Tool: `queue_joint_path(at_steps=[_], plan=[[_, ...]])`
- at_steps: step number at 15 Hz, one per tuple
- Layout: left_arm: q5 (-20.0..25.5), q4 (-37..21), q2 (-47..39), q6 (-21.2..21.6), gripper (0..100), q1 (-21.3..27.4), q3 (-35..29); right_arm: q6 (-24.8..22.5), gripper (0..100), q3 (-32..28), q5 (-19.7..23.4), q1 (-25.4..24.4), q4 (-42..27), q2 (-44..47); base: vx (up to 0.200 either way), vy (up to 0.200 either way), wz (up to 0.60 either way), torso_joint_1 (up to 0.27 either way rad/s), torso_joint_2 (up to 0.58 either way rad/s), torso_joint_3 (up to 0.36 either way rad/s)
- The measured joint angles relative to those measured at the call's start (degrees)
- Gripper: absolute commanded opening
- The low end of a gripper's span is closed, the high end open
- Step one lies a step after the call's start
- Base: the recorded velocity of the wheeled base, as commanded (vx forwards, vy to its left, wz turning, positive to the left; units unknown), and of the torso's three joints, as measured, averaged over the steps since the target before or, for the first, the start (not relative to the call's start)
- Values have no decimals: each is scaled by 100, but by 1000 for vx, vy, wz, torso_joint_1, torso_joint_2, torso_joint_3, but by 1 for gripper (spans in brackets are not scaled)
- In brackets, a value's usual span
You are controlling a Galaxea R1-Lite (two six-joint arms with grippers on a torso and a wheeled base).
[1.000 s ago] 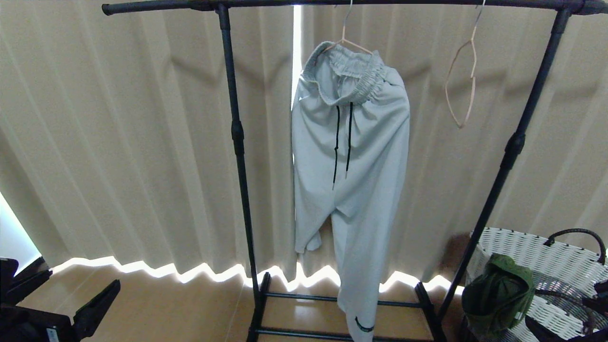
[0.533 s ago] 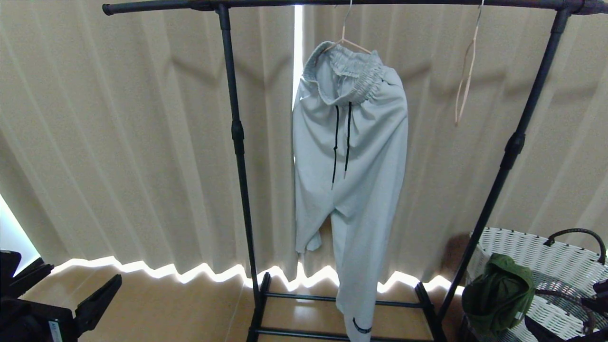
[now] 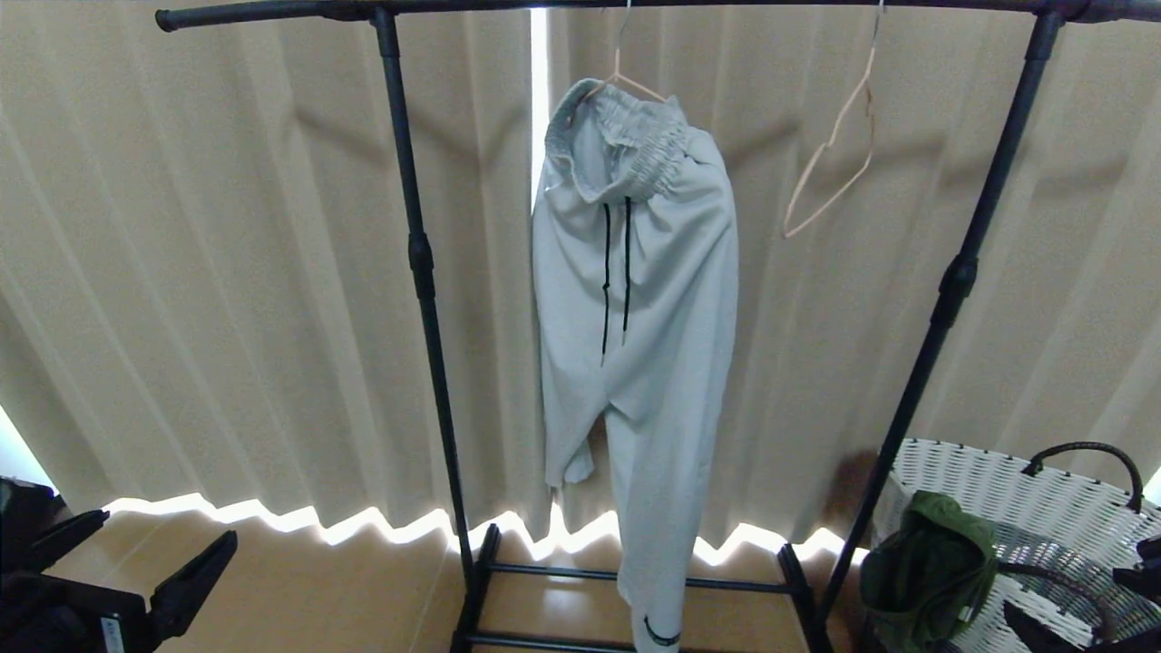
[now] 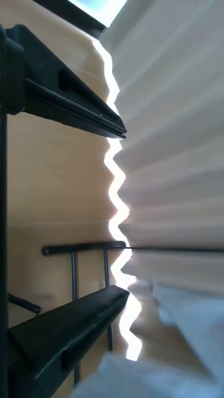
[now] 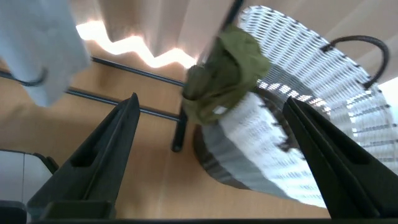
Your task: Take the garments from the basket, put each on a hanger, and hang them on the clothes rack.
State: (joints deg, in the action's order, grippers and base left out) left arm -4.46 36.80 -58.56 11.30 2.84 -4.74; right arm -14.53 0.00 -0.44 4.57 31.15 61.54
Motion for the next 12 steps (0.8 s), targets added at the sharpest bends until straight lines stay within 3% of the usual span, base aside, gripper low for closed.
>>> queue_joint_path(at_steps=[4, 12], plan=[[0, 0, 16, 5, 100, -4, 32, 2, 100, 0, 0, 0, 5, -7, 0, -200, 0, 2, 2, 1], [-5, 9, 151, 40, 100, 7, 139, -2, 100, 0, -2, 0, -33, -29, 0, 0, 0, 0, 0, 0]])
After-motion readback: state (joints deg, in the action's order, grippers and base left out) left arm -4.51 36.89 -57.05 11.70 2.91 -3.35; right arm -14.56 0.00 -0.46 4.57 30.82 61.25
